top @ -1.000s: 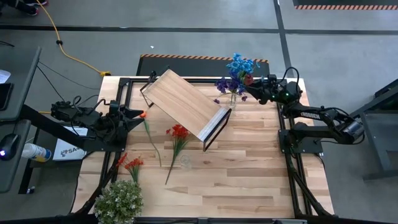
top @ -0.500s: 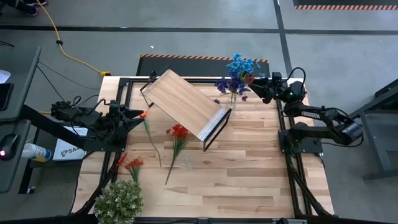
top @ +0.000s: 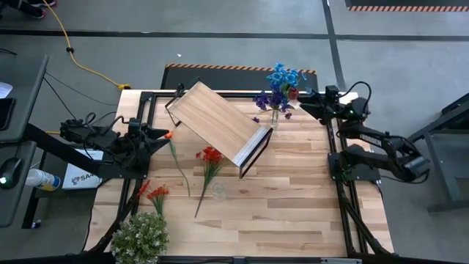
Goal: Pick and place flowers into a vace then onto a shelf
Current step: Put the orange flower into the bottom transparent flower vase
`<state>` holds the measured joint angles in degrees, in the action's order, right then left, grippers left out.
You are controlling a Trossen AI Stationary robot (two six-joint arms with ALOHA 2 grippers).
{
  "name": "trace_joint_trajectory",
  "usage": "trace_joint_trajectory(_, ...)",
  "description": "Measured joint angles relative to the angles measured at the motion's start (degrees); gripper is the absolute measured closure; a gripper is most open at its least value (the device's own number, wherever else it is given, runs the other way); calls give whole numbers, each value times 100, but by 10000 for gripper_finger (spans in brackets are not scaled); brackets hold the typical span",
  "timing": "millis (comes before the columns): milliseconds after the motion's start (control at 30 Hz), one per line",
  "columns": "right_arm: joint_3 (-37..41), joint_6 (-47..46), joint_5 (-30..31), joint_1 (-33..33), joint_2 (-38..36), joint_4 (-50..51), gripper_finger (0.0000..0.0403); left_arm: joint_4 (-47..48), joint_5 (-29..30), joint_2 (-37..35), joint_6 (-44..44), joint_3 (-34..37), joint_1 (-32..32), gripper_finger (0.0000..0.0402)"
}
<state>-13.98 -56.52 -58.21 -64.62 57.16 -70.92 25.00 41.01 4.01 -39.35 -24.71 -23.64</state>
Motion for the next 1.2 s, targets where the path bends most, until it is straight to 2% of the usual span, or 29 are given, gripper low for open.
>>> trace_joint_trajectory(200, -1, -502, -49, 13, -758, -5, 123, -130, -1, 0, 9, 0, 0, 64)
trace_joint_trajectory(500, 1, -800, 460, 13, -1922, -13, 123, -238, -173, 1, -351, 0, 0, 64)
trace_joint_trajectory(633, 1, -916, 471, 15, -2248, -14, 123, -684, -438, 3, -742, 0, 0, 64)
trace_joint_trajectory(833, 1, -949, 536, 15, -2436, -16, 123, -1421, -769, 227, -734, -60, 0, 64)
trace_joint_trajectory(967, 1, -954, 575, 15, -2429, 2, 123, -1326, -789, 813, -666, -546, 0, 64)
trace_joint_trajectory(1067, 1, -954, 636, 15, -2430, -8, 123, -933, -798, 1496, -568, -1197, 0, 64)
trace_joint_trajectory(1200, 1, -954, 687, 15, -2430, -8, 123, 495, -809, 2531, -843, -2349, 0, 64)
